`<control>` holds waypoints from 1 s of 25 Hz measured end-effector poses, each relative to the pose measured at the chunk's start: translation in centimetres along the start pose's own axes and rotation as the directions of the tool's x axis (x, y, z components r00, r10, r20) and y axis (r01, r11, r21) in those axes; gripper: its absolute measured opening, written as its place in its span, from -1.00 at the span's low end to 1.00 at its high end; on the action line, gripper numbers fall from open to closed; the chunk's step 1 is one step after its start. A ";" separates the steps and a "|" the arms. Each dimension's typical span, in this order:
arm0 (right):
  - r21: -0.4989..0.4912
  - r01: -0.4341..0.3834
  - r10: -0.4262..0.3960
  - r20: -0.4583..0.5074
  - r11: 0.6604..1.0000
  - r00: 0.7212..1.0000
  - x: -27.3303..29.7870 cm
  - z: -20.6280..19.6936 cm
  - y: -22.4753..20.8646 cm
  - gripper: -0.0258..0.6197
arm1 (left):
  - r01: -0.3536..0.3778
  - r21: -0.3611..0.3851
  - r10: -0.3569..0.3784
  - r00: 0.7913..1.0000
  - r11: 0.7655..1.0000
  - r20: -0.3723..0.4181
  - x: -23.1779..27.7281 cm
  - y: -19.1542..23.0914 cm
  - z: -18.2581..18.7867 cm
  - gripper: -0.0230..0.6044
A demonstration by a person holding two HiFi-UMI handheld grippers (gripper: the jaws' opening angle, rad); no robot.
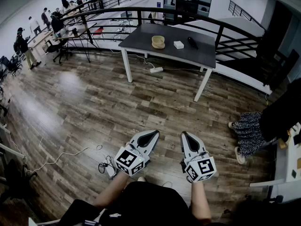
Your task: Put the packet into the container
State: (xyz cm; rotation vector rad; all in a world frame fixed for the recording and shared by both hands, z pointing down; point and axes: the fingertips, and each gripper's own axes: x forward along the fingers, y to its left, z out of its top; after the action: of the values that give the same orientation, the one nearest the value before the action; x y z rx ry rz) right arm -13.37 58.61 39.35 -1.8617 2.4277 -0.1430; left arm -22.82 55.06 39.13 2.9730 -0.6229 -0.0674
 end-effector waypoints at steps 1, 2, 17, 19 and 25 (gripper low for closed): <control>-0.002 0.001 -0.001 -0.001 1.000 1.000 0.0 0.0 -0.1 -0.92 | 0.000 -0.001 0.000 1.000 1.000 -0.001 0.1 -0.1 -0.1 -0.91; -0.004 0.003 -0.003 -0.002 1.000 1.000 0.0 0.0 -0.2 -0.92 | 0.001 -0.001 -0.001 1.000 1.000 -0.002 0.2 -0.1 -0.1 -0.91; 0.019 0.017 -0.017 0.020 1.000 1.000 -1.3 0.1 -2.4 -0.92 | -0.018 0.009 0.018 1.000 1.000 -0.016 1.8 -1.4 -0.5 -0.91; 0.017 0.018 -0.018 0.016 1.000 1.000 -1.8 0.1 -3.0 -0.92 | -0.025 0.009 0.025 1.000 1.000 -0.016 2.3 -1.9 -0.6 -0.91; 0.027 -0.003 0.002 0.015 1.000 1.000 -3.4 0.2 -5.1 -0.92 | -0.041 0.023 0.041 0.999 0.999 -0.027 3.9 -3.8 -0.9 -0.91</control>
State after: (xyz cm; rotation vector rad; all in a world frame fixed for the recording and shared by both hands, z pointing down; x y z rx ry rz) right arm -7.57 60.52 39.80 -1.8423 2.4064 -0.1601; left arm -17.70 57.10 39.55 2.9762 -0.6857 -0.0162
